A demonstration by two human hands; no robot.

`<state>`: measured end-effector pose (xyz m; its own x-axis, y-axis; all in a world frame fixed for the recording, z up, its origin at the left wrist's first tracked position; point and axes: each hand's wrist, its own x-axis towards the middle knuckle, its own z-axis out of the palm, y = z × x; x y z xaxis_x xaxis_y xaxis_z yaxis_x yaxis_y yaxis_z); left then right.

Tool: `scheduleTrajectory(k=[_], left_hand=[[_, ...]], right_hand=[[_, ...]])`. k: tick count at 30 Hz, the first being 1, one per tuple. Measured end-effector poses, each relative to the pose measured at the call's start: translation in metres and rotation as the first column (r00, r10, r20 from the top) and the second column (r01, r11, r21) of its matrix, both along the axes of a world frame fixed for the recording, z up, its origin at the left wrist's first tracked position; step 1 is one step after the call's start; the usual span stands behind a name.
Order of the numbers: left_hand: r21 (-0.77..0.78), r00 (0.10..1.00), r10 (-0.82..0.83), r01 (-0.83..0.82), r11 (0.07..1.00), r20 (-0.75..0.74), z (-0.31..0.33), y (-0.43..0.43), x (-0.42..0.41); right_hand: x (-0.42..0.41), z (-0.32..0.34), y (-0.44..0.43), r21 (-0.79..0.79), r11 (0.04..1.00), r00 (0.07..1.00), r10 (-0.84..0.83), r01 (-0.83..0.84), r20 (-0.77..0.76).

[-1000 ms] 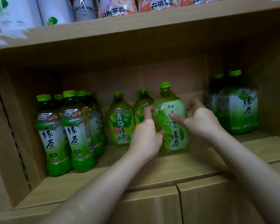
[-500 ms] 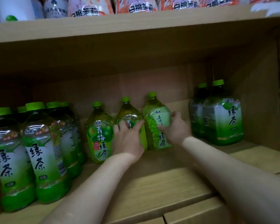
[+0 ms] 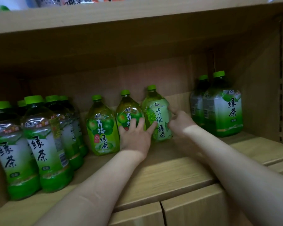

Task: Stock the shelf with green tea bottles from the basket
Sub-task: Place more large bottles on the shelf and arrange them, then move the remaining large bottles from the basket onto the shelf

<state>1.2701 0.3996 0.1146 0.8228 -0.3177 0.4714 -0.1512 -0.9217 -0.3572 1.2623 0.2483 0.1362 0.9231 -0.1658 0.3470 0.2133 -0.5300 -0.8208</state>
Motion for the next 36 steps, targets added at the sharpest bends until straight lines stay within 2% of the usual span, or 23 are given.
scheduleTrajectory(k=[3, 5, 7, 9, 12, 14, 16, 17, 22, 24, 27, 31, 36], left_hand=[[-0.066, 0.988, 0.006, -0.017, 0.998, -0.154, 0.003, -0.004, -0.010], [-0.180, 0.962, -0.046, -0.003, 0.984, -0.269, 0.016, -0.008, -0.027], [-0.338, 0.954, -0.203, 0.121, 0.933, -0.219, 0.027, -0.013, -0.048], [-0.518, 0.913, -0.409, 0.343, 0.783, -0.014, 0.031, -0.019, -0.074], [-0.706, 0.774, -0.586, 0.554, 0.441, 0.241, 0.020, -0.038, -0.113], [-0.798, 0.709, -0.647, 0.546, 0.254, 0.279, 0.006, -0.055, -0.130], [-0.850, 0.655, -0.704, 0.508, 0.140, 0.275, -0.006, -0.073, -0.145], [-0.860, 0.629, -0.729, 0.498, 0.113, 0.269, -0.012, -0.082, -0.152], [-0.894, 0.484, -0.849, 0.447, 0.031, 0.213, -0.040, -0.139, -0.193], [-0.899, 0.412, -0.895, 0.438, 0.028, 0.173, -0.058, -0.166, -0.211], [-0.865, 0.288, -0.953, 0.497, 0.065, 0.094, -0.089, -0.206, -0.236], [-0.863, 0.188, -0.982, 0.496, 0.096, -0.001, -0.129, -0.261, -0.269], [-0.818, 0.060, -0.967, 0.522, 0.241, -0.247, -0.173, -0.326, -0.305]], right_hand=[[-0.012, 0.001, -0.003, -0.051, 0.994, 0.993, 0.093, -0.096, -0.069], [-0.025, 0.001, -0.011, 0.017, 0.987, 0.984, 0.162, -0.161, -0.080], [-0.044, 0.003, -0.025, 0.024, 0.991, 0.991, 0.135, -0.135, -0.004], [-0.071, 0.006, -0.038, 0.007, 0.993, 0.988, 0.114, -0.115, 0.104], [-0.130, 0.010, -0.058, 0.045, 0.972, 0.964, 0.223, -0.232, 0.147], [-0.167, 0.009, -0.077, 0.008, 0.962, 0.953, 0.271, -0.275, 0.138], [-0.195, 0.004, -0.100, -0.074, 0.969, 0.961, 0.245, -0.237, 0.130], [-0.207, 0.000, -0.111, -0.101, 0.972, 0.966, 0.223, -0.211, 0.128], [-0.278, -0.024, -0.180, -0.209, 0.971, 0.990, 0.132, -0.120, 0.046], [-0.314, -0.034, -0.205, -0.251, 0.965, 0.997, 0.076, -0.072, 0.006], [-0.369, -0.059, -0.240, -0.241, 0.970, 0.993, -0.058, 0.032, -0.103], [-0.434, -0.106, -0.285, -0.240, 0.948, 0.938, -0.262, 0.208, -0.225], [-0.484, -0.184, -0.331, -0.184, 0.889, 0.830, -0.458, 0.419, -0.318]])
